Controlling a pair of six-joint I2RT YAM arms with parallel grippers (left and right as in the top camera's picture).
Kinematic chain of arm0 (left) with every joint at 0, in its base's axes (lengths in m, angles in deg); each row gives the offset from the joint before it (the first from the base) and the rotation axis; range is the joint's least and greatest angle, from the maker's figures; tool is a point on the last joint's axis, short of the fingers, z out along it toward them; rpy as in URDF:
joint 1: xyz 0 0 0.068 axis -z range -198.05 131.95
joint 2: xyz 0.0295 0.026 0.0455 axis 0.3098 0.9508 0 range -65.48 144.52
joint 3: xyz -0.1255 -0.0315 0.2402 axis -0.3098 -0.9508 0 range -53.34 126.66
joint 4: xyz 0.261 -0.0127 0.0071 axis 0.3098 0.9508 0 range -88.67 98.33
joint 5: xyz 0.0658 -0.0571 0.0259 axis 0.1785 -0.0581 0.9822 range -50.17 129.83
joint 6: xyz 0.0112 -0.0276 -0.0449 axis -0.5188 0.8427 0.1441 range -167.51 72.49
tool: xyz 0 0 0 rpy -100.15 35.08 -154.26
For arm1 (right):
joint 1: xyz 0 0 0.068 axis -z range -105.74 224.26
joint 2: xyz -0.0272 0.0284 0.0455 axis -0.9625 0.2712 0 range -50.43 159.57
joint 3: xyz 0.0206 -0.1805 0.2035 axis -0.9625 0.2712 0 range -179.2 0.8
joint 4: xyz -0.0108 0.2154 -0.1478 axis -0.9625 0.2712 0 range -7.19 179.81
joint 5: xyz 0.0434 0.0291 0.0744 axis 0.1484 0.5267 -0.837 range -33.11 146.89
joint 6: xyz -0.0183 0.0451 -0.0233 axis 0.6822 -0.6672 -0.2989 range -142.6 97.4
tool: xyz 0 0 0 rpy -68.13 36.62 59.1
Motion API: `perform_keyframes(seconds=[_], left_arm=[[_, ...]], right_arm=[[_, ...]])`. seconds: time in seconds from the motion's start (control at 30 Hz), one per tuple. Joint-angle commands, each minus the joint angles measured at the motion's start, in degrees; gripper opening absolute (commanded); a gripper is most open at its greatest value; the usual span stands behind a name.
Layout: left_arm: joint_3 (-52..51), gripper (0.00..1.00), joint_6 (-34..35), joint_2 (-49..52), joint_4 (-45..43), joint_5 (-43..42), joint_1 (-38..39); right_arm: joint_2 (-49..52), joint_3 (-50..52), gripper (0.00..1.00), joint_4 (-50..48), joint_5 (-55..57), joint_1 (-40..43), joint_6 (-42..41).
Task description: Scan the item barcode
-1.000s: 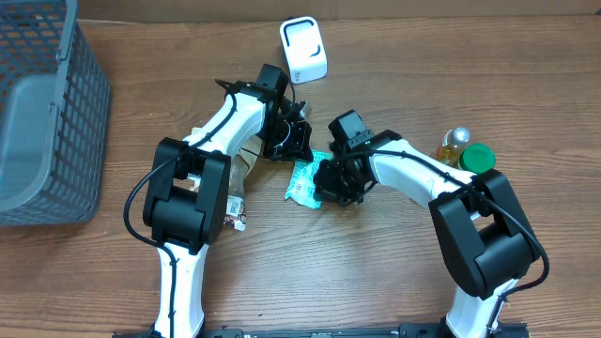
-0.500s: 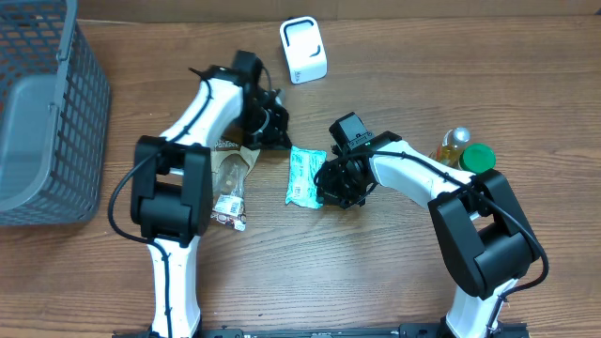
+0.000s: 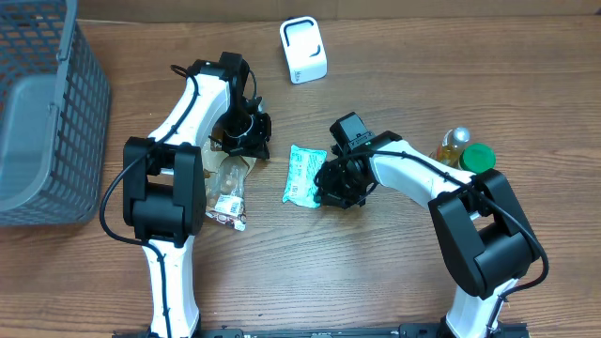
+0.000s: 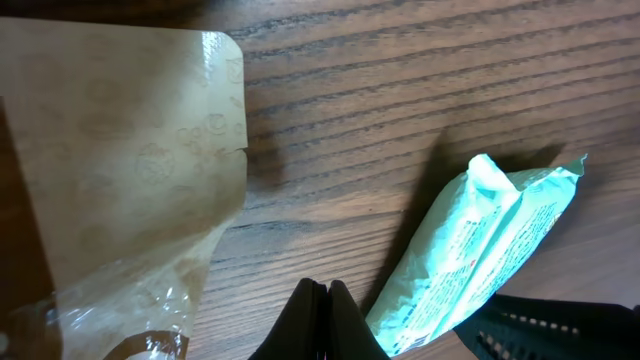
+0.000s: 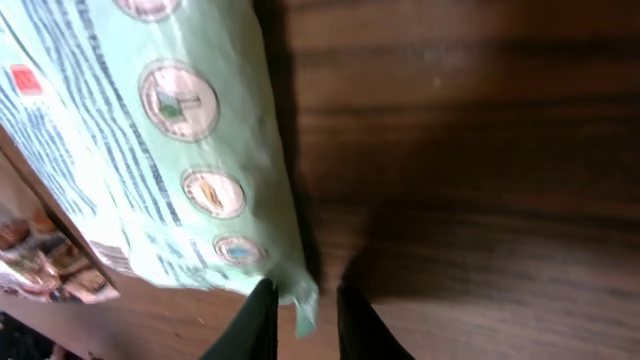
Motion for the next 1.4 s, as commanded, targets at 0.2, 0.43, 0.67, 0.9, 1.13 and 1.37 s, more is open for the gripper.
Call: perform_keyframes(seconds=[0.2,0.43,0.67,0.9,1.13,1.37], left_arm=[[1.2,0.04,-1.1,-2.7,0.8,1.4,0.1],[1.2,0.05,-1.1,-2.7,0.6,1.9,0.1],[1.2,0.05,-1.1,-2.7,3.4,2.3,1.1],[1.2,0.04,-0.5,-2.7,4.9,10.3,5.3],[1.2,0.09,0.9,-2.7,5.5,14.0,7.0],[1.2,0.11,1.1,-2.7,5.4,14.4,6.8]], right_arm=[[-4.9,-9.3,0.77,3.0,2.6,3.3,6.2],[-4.9,-9.2,0.82,-1.6,3.9,8.1,6.2],[-4.7,-9.2,0.83,-2.3,9.5,9.8,9.3],[-4.5,-8.2,0.85,-1.6,9.5,9.5,12.9],[-4.5,-8.2,0.86,-1.6,9.5,9.5,12.9],[-4.5,-8.2,0.86,-1.5,9.5,9.5,12.8]])
